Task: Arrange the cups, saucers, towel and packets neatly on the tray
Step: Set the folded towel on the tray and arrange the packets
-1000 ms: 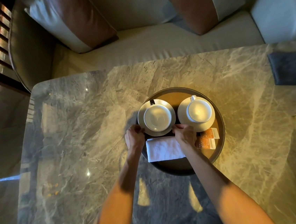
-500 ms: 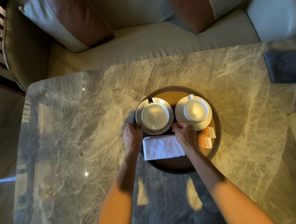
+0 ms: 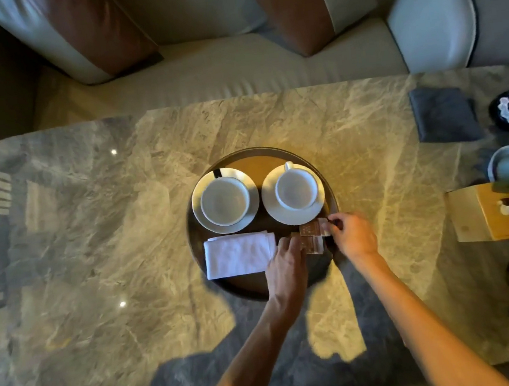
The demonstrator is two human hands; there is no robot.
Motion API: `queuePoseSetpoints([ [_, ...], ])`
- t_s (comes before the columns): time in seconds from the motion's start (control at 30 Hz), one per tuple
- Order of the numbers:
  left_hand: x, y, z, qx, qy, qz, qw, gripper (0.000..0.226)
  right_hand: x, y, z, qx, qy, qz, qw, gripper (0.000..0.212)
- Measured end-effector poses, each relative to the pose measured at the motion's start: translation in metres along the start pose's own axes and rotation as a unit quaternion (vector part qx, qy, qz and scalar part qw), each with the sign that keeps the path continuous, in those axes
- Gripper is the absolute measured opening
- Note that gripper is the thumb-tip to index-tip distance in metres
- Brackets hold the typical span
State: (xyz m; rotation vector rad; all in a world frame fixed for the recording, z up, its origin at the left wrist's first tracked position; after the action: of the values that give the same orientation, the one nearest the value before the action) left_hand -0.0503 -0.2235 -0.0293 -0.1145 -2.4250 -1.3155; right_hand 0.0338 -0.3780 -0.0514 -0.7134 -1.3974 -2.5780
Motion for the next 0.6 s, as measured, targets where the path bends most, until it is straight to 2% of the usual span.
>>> queuePoseSetpoints([
  [0.17,-0.01,-0.009,-0.004,-0.046,-0.043,0.019,0.998,0.035,-0.009,-0.007,0.004,-0.049,-0.031,-0.013,0.998,0.031],
  [0.37,-0.01,-0.015,-0.004,-0.067,-0.064,0.028,0.995,0.062,-0.002,-0.006,0.002,-0.066,0.025,0.007,0.997,0.017],
  [0.6,-0.009,-0.018,-0.002,-0.068,-0.07,0.006,0.995,0.058,0.01,-0.009,-0.003,-0.076,0.062,0.03,0.995,0.02],
])
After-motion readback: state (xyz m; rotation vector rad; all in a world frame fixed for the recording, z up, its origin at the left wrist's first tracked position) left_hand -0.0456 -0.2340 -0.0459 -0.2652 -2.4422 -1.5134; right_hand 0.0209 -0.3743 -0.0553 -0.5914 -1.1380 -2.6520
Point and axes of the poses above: each hand's wrist, its own x-axis away from the middle knuckle, its own y-axis out of the back of the hand, z = x × y, the point moved 2 cm from there along -x, towards the middle knuckle, and after that the axes turned 9 degrees about -x, right-handed, at the moved point
